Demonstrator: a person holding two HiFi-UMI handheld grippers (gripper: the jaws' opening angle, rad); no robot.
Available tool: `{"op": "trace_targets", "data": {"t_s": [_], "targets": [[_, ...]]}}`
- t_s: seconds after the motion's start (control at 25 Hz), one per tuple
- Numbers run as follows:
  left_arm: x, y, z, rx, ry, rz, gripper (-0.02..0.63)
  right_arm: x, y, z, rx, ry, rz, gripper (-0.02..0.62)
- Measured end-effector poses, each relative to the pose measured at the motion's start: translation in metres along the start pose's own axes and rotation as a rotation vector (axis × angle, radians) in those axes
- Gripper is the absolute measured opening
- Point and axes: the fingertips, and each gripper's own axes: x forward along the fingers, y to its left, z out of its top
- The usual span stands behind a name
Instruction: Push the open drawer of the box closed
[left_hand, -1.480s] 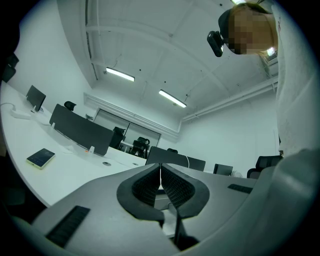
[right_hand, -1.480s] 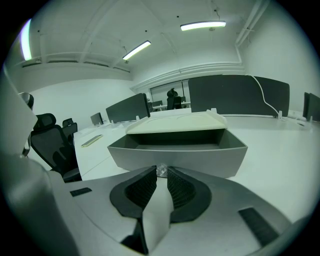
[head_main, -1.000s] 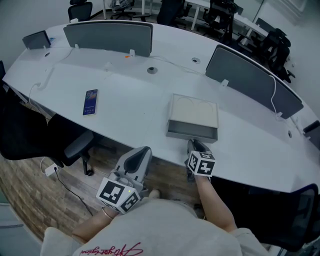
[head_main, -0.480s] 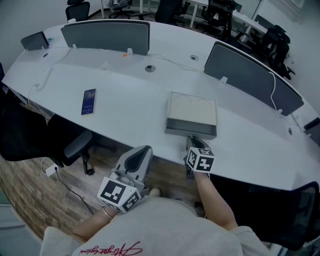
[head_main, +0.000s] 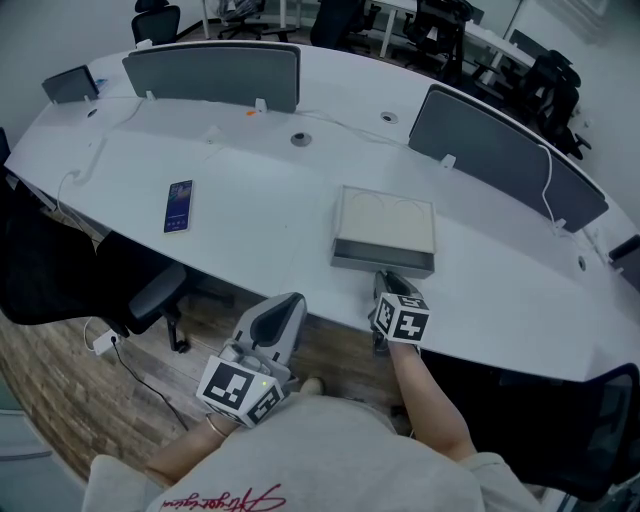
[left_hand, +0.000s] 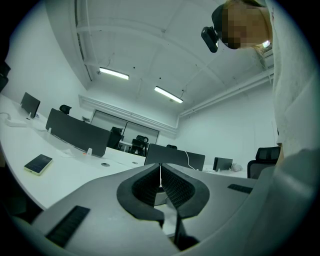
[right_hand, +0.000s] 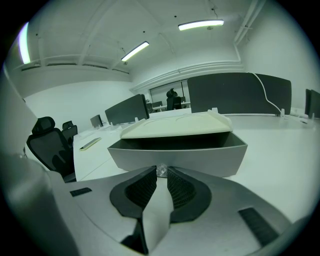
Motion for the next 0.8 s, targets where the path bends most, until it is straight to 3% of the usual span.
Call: {"op": "trace_targets", "data": {"t_s": [0.8], "targets": [[-0.009, 0.013, 0.0, -0.013, -0.004, 0.022, 0.018, 0.01, -0.005, 0.007, 0.012, -0.006, -0.031, 0.077]]}}
